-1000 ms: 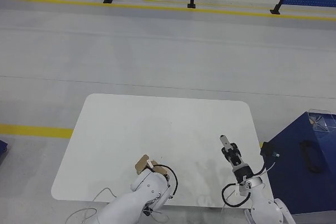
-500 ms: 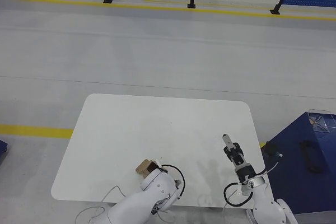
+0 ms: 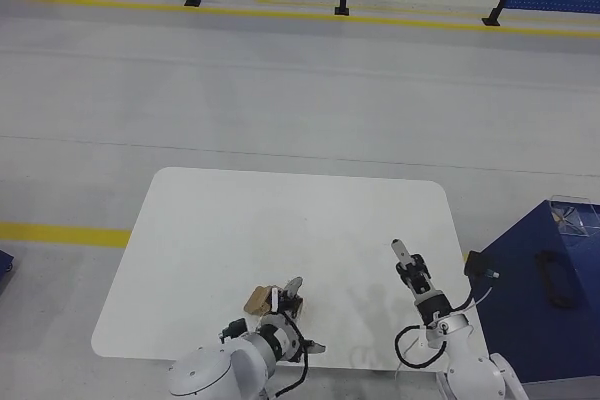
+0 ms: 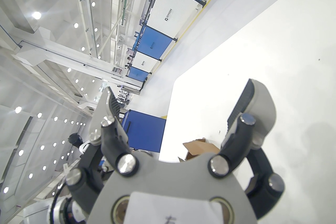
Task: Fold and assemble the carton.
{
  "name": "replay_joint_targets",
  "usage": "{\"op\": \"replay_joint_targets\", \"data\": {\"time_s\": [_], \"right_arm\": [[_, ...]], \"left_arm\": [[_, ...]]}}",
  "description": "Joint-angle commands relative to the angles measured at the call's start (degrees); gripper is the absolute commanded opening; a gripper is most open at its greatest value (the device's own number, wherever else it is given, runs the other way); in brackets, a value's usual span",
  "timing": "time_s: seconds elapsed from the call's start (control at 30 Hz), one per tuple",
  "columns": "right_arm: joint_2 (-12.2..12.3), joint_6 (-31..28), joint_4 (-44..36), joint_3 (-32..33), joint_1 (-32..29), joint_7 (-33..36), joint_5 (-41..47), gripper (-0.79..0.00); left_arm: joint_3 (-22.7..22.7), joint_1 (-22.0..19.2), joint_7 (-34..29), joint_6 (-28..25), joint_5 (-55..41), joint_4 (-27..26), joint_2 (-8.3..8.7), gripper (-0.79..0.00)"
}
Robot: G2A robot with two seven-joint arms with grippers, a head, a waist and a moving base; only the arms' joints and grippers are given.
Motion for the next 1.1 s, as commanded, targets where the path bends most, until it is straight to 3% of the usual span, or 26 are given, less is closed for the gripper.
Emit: {"op": "replay_joint_targets", "data": {"time_s": [0.0,0.03,0.5,0.57,0.6,0.63,0.73,0.8,0.87,0.97,1.07], "right_arm": [[-0.01,0.42,-0.18,-0.18,0.11,0.42,-0.12,0.000],[-0.01,0.42,-0.18,-0.18,0.11,0.42,-0.12,0.000],[-0.01,0.42,-0.18,-0.18,0.11,0.42,-0.12,0.000],[0.03,0.56,0.66,-0.94,0.68,2.54,-0.48,0.000],[0.07,0.77,1.69,-1.70,1.85,4.24,-1.88,0.000],[0.05,1.39,2.47,-2.70,3.10,4.67,-4.03,0.000],[-0.30,3.59,4.20,-8.64,6.60,4.96,-12.93,0.000],[-0.53,5.22,5.26,-12.44,9.06,5.64,-19.70,0.000],[-0.79,7.29,7.37,-16.05,11.66,5.94,-27.17,0.000],[-1.47,9.87,10.51,-21.55,15.52,5.93,-36.09,0.000],[-2.18,11.74,14.04,-26.27,18.39,6.84,-42.71,0.000]], "left_arm": [[-3.19,2.59,-13.63,2.08,2.97,0.94,1.10,0.000],[-3.74,3.11,-17.70,3.52,3.11,1.19,1.40,0.000],[-3.74,3.11,-17.70,3.52,3.11,1.19,1.40,0.000],[-4.21,2.45,-24.46,4.85,1.32,0.73,1.54,0.000],[-6.84,1.74,-27.86,4.93,5.15,0.67,2.05,0.000],[-8.04,1.86,-26.78,5.71,13.63,-0.47,2.70,0.000],[-6.93,4.30,-24.39,12.78,34.28,-8.48,4.45,0.000],[-5.13,3.52,-24.21,17.61,43.57,-8.48,5.21,0.000],[-2.57,3.78,-22.26,22.55,50.70,-8.48,5.73,0.000],[-0.16,5.45,-20.94,22.55,56.45,-5.54,6.60,0.000],[0.37,5.37,-21.76,22.55,56.43,-0.78,7.04,0.000]]}}
